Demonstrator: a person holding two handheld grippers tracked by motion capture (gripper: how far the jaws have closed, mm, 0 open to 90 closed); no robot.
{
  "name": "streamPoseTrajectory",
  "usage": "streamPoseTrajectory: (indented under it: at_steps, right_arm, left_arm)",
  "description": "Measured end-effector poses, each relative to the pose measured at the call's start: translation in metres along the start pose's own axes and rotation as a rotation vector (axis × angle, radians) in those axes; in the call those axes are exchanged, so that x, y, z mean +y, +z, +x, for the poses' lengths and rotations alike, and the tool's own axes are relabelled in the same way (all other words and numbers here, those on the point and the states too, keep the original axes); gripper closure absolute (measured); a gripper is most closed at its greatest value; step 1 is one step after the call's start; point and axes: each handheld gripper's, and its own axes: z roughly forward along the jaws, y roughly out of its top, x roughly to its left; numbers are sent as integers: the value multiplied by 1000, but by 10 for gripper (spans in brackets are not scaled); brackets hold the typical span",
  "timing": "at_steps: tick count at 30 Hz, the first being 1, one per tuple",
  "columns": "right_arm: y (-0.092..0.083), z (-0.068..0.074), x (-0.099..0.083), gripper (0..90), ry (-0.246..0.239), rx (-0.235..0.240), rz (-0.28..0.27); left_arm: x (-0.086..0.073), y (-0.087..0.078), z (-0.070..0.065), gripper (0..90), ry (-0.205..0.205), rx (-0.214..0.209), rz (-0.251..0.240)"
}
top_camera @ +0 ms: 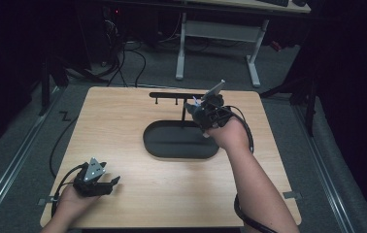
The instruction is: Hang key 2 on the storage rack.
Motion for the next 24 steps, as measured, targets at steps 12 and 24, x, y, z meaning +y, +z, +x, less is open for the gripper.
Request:
streamPoseTrajectory:
  at_steps: [12,24]
  right_arm:
    - [41,3,-1,446,18,27,14]
    - [43,-4,-38,312,56,123,-53]
  left_arm:
    - [1,2,-1,267,14,-4,4]
    - [4,5,-7,278,25,-13,4]
